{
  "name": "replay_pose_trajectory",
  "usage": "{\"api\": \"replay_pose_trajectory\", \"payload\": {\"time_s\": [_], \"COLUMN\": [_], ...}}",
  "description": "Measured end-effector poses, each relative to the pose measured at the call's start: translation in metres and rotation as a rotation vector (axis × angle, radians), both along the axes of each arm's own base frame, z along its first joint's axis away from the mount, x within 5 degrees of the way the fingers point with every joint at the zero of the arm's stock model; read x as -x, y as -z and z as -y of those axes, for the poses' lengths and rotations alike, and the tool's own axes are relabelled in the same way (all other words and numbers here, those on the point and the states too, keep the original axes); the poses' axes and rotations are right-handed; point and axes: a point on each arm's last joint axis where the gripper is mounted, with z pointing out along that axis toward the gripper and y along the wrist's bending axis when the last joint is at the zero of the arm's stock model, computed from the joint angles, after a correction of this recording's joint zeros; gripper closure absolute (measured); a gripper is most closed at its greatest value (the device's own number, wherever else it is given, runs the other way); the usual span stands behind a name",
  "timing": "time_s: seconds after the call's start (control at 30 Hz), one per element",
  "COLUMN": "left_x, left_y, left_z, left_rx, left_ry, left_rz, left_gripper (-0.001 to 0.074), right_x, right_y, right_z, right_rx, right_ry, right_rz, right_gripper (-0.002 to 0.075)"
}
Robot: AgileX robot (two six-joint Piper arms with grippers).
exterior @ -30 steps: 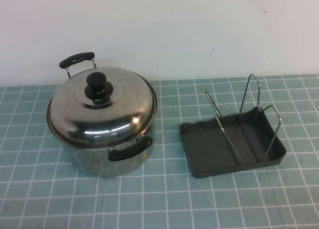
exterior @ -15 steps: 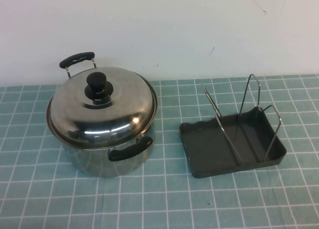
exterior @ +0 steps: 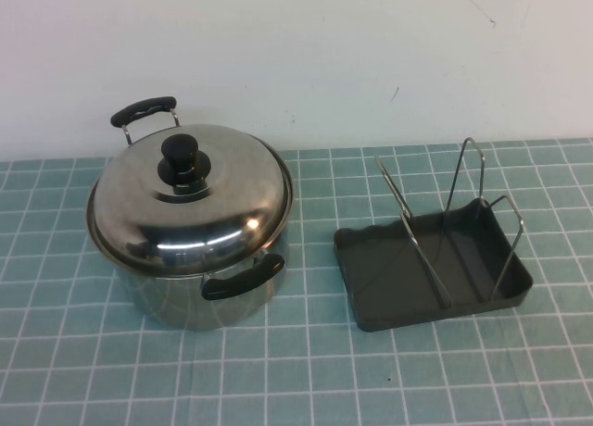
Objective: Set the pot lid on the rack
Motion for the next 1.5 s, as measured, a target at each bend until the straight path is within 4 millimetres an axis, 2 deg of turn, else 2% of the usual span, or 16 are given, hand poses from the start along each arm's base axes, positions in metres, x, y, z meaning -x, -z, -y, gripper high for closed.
{"api": "replay_pose_trajectory", "payload": {"time_s": [0.17, 0.3, 0.4, 0.5, 0.67, 0.8, 1.0, 1.13, 1.33, 1.43, 1.5], "left_x": [0.005, 0.006, 0.005, 0.003, 0.002, -0.009, -0.047, -0.082, -0.133, -0.161, -0.178], "left_y": [-0.010, -0.011, -0.010, -0.010, -0.035, -0.058, -0.080, -0.081, -0.066, -0.058, -0.053], "left_z": [0.001, 0.001, 0.001, -0.001, -0.003, -0.003, 0.001, 0.005, 0.025, 0.036, 0.042], "left_rx": [0.020, 0.023, 0.032, 0.066, 0.063, 0.071, 0.145, 0.170, 0.102, 0.090, 0.075], "left_ry": [0.023, 0.025, 0.025, 0.014, -0.013, -0.016, 0.017, 0.050, 0.216, 0.315, 0.361], "left_rz": [0.124, 0.133, 0.126, 0.035, -0.128, -0.205, -0.244, -0.238, -0.243, -0.307, -0.359], "left_gripper": [0.0738, 0.0738, 0.0738, 0.0738, 0.0738, 0.0738, 0.0738, 0.0738, 0.0730, 0.0647, 0.0510], "right_x": [0.005, 0.007, 0.010, 0.010, 0.007, 0.006, -0.010, -0.013, -0.014, -0.015, -0.016], "right_y": [-0.007, -0.009, -0.012, -0.015, -0.031, -0.045, -0.044, -0.046, -0.045, -0.038, -0.033], "right_z": [0.013, 0.020, 0.021, 0.016, 0.002, -0.002, -0.003, -0.002, -0.002, -0.003, -0.003], "right_rx": [-0.324, -0.454, -0.386, -0.268, -0.076, 0.041, 0.060, 0.060, 0.094, 0.161, 0.193], "right_ry": [-0.003, 0.009, 0.044, 0.046, -0.011, -0.007, -0.012, -0.009, 0.001, 0.009, 0.009], "right_rz": [0.116, 0.163, 0.205, 0.211, 0.002, -0.153, -0.311, -0.299, -0.306, -0.384, -0.441], "right_gripper": [0.0727, 0.0727, 0.0727, 0.0727, 0.0727, 0.0727, 0.0727, 0.0727, 0.0727, 0.0727, 0.0727]}}
